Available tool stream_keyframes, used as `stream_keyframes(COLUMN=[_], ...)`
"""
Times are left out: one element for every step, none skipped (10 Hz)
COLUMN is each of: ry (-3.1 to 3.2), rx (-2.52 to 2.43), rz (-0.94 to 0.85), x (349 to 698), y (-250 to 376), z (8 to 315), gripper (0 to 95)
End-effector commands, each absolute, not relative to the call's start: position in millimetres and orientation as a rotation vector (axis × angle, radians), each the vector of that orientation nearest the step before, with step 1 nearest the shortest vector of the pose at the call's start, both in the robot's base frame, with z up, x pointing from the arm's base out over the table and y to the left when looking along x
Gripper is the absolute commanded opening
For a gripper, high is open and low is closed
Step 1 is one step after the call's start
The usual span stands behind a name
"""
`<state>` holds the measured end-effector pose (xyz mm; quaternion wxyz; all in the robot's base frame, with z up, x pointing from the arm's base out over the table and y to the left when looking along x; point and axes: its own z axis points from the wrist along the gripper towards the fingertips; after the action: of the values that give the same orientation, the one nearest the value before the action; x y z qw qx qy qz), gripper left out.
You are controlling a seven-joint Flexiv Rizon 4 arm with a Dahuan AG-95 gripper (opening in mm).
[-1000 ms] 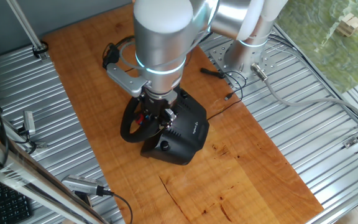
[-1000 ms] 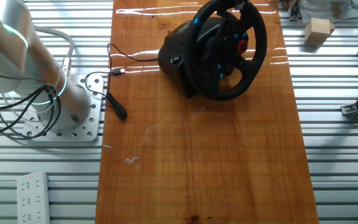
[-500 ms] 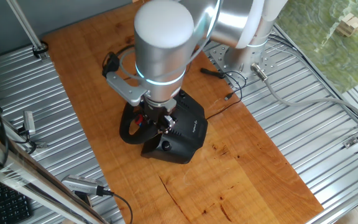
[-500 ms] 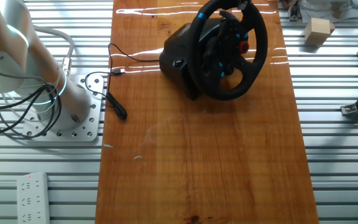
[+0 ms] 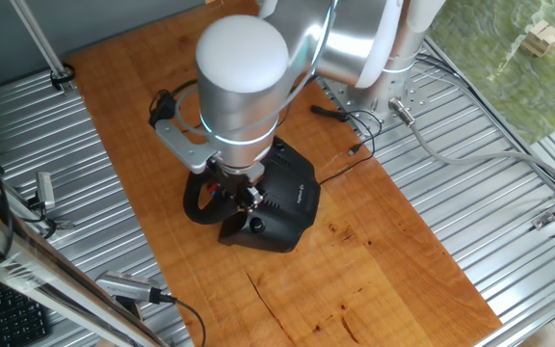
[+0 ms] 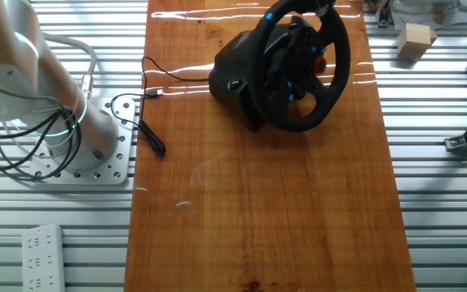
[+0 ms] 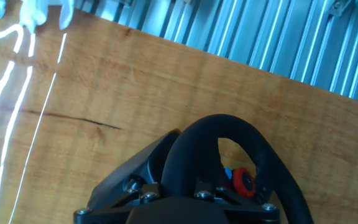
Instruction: Rotate the steering wheel 90 degrees clockwise
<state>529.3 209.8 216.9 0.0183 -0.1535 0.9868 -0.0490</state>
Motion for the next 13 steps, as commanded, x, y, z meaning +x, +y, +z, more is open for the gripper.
stream_keyframes(ry=[3.061, 3.062, 3.063, 3.065, 3.068, 3.069, 3.066, 3.064, 3.065, 3.065, 3.066, 3.069, 3.069], rx=[-0.451, -0.448, -0.446, -0.441, -0.434, -0.432, -0.440, -0.445, -0.446, -0.442, -0.435, -0.426, -0.422], rz=[-0.153, -0.161, -0.164, -0.166, -0.170, -0.177, -0.189, -0.197, -0.201, -0.198, -0.201, -0.204, -0.204], x=[532, 535, 536, 542, 546, 547, 549, 550, 551, 552, 552, 553, 553], y=[207, 206, 206, 206, 205, 204, 202, 201, 201, 200, 199, 199, 199], z=[202, 200, 199, 197, 195, 192, 187, 185, 182, 179, 177, 176, 175], gripper=[0.0, 0.0, 0.0, 0.0, 0.0, 0.0, 0.0, 0.0, 0.0, 0.0, 0.0, 0.0, 0.0])
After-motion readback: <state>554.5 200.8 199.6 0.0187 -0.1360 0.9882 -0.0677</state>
